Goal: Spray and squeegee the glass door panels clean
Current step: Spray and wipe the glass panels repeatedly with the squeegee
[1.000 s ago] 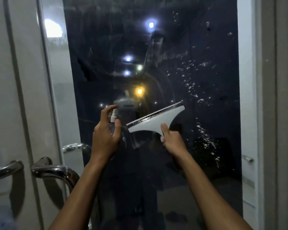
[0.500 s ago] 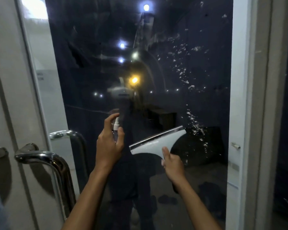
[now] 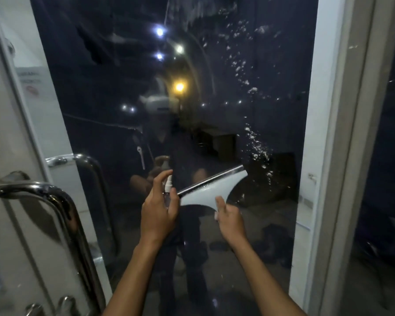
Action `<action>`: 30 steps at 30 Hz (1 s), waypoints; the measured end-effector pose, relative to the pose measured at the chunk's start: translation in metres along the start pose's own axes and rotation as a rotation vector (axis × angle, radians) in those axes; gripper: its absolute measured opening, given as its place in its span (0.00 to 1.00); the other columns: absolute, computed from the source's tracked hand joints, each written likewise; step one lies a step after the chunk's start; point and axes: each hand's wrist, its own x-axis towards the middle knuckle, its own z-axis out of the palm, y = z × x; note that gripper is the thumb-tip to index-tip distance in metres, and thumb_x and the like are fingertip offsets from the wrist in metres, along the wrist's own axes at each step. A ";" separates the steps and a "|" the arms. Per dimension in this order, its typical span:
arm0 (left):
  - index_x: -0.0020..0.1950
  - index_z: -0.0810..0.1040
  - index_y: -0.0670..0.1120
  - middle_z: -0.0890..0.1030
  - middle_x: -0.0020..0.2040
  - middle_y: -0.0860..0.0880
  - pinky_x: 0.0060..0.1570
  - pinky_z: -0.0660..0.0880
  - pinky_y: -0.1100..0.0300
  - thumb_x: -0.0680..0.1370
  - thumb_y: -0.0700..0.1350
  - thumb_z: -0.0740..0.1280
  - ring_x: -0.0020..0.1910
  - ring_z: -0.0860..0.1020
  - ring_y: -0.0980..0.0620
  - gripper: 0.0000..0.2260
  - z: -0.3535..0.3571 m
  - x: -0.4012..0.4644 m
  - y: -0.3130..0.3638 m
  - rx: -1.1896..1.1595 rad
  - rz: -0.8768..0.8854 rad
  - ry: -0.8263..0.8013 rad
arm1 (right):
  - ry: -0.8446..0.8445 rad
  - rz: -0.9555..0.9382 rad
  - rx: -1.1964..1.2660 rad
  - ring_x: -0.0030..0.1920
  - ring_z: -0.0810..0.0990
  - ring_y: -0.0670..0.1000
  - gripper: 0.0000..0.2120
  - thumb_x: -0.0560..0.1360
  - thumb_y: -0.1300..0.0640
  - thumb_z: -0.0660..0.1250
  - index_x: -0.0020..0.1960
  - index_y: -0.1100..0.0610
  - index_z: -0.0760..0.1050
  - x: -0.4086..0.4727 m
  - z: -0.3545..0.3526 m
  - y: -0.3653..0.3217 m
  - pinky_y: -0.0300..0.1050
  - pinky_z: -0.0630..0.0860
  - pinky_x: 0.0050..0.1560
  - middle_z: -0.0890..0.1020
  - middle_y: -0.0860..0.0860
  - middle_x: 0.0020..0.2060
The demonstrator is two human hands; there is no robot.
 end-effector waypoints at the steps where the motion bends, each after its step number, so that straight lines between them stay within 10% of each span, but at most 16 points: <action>1: 0.69 0.69 0.58 0.82 0.52 0.50 0.42 0.79 0.46 0.79 0.51 0.60 0.44 0.82 0.45 0.17 0.001 -0.006 -0.001 0.000 -0.013 0.001 | -0.012 0.015 0.012 0.29 0.75 0.47 0.29 0.82 0.38 0.54 0.29 0.55 0.70 0.001 0.002 0.002 0.43 0.70 0.36 0.74 0.47 0.24; 12: 0.68 0.68 0.57 0.80 0.50 0.53 0.41 0.79 0.48 0.80 0.48 0.60 0.41 0.80 0.53 0.16 -0.013 -0.015 -0.001 0.013 -0.054 0.083 | 0.002 0.213 -0.071 0.36 0.81 0.56 0.29 0.82 0.41 0.55 0.27 0.55 0.72 -0.061 -0.008 0.090 0.50 0.77 0.47 0.77 0.49 0.25; 19: 0.68 0.68 0.56 0.80 0.49 0.53 0.39 0.75 0.56 0.80 0.48 0.60 0.41 0.79 0.58 0.16 -0.038 0.003 0.001 -0.005 -0.020 0.140 | 0.075 0.006 0.165 0.24 0.71 0.41 0.27 0.82 0.42 0.54 0.29 0.55 0.68 -0.040 0.011 -0.003 0.45 0.69 0.35 0.72 0.47 0.21; 30: 0.70 0.68 0.53 0.80 0.49 0.51 0.36 0.69 0.73 0.83 0.43 0.61 0.39 0.78 0.61 0.16 -0.109 0.059 -0.005 0.009 0.054 0.227 | -0.055 -0.180 0.411 0.27 0.73 0.49 0.26 0.83 0.40 0.55 0.32 0.53 0.71 0.020 0.093 -0.224 0.45 0.71 0.36 0.73 0.46 0.22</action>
